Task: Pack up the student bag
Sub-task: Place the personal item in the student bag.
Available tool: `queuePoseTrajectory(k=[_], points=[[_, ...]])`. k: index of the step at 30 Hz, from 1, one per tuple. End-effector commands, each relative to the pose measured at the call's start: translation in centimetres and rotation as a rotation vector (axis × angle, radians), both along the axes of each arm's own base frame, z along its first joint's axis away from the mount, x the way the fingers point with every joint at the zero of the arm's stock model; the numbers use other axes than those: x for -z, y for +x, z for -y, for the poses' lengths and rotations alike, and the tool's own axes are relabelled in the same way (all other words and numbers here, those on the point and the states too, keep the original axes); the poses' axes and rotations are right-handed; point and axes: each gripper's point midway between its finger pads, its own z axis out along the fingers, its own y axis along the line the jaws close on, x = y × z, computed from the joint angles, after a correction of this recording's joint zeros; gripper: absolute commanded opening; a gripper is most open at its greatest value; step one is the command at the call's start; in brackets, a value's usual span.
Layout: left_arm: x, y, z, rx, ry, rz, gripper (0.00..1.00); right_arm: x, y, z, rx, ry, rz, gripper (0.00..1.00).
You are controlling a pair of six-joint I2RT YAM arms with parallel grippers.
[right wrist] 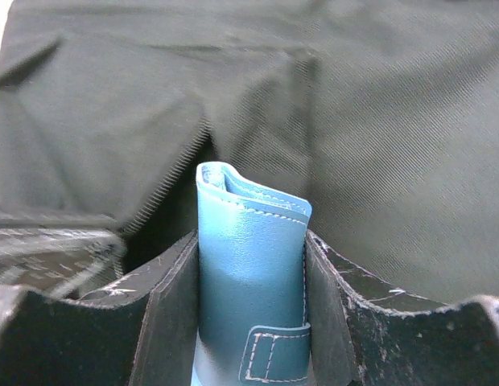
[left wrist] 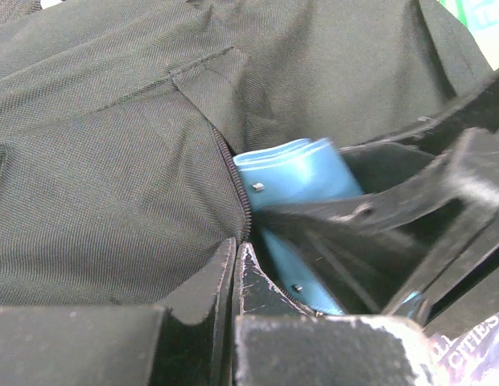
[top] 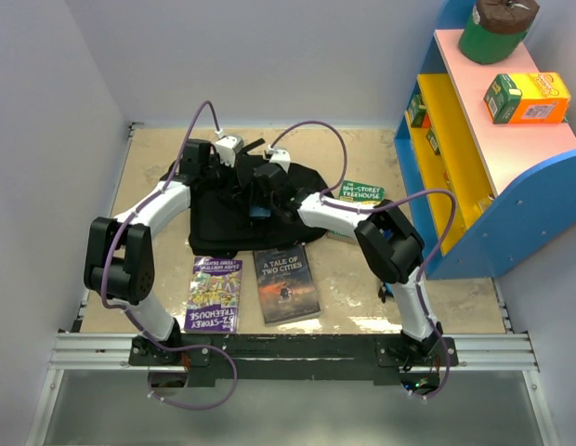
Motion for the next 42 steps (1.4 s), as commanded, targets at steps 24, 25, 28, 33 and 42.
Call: queuePoseTrajectory(k=[24, 25, 28, 33, 42], points=[[-1.5, 0.3, 1.2, 0.034, -0.064, 0.008, 0.0, -1.8, 0.5, -6.1, -0.393, 0.003, 0.015, 0.54], [-1.5, 0.4, 1.1, 0.035, -0.064, 0.009, 0.0, -1.5, 0.7, -5.6, -0.372, 0.002, -0.001, 0.63], [-1.3, 0.2, 1.0, 0.038, -0.057, 0.006, 0.0, -2.3, 1.5, -3.2, -0.301, 0.038, -0.006, 0.65], [-1.0, 0.2, 1.0, 0.036, -0.054, -0.001, 0.0, -5.8, 1.2, 0.1, -0.301, 0.155, 0.049, 0.69], [-0.8, 0.1, 0.9, 0.033, -0.048, -0.006, 0.0, -5.4, 0.2, 1.8, -0.305, 0.104, 0.044, 0.7]])
